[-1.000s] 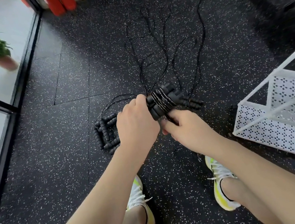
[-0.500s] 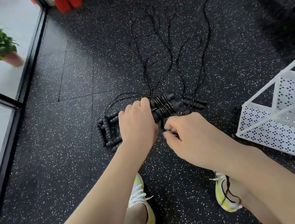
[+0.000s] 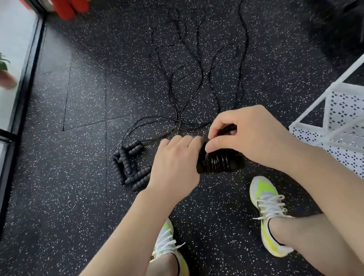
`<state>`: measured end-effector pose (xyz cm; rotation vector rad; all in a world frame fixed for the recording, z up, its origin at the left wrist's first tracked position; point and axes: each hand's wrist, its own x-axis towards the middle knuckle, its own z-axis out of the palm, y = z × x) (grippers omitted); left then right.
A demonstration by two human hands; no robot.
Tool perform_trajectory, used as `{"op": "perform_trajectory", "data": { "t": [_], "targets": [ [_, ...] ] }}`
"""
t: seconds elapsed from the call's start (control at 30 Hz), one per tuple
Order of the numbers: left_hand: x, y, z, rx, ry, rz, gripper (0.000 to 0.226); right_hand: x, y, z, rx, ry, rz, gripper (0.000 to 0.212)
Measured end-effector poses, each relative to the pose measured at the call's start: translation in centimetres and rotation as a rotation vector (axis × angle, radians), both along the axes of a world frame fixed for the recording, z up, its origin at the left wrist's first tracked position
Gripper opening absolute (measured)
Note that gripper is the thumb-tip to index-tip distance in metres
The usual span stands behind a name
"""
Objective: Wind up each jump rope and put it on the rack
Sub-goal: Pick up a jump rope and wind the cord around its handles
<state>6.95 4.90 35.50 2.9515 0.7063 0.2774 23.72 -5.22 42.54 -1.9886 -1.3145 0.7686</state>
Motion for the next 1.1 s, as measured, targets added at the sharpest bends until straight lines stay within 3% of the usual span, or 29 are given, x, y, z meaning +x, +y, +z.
{"op": "perform_trajectory", "data": {
  "t": [0.27,0.43,0.67,0.73,0.87,0.93,1.07,1.1],
  "targets": [
    [0.3,-0.4,0.7,-0.02,-0.081,-0.122,0.032,1.9,-0.1,-0.5,-0.058,0.108,0.031,0.006],
    [0.4,-0.7,1.3,-0.085,-0.158,-0.189,0.029,2.8,-0.2,-1.0,-0.01,0.302,0.056,0.002],
    [0.3,-1.0,2.7,-0.236,-0.327,-0.047,0.056,1.6,0.3,-2.1,0.083,0.711,-0.07,0.011],
    [0.4,-1.2,3.4,-0.314,-0.331,0.048,0.059,0.9,0.5,-2.1,0.102,0.763,-0.134,0.027],
    [1.0,-1.1,4.3,-0.354,-0.298,0.259,0.063,-0.7,0.6,-3.1,0.108,0.636,-0.183,0.051],
    [1.4,-0.8,4.6,-0.384,-0.293,0.385,0.067,-1.5,0.9,-3.5,0.057,0.564,-0.184,0.044],
    [1.8,-0.2,4.6,-0.383,-0.187,0.498,0.066,-2.9,1.1,-3.8,-0.048,0.444,-0.09,0.005],
    [1.8,-0.1,4.4,-0.375,-0.154,0.513,0.062,-3.2,1.1,-3.9,-0.069,0.474,-0.063,0.015]
  ]
}}
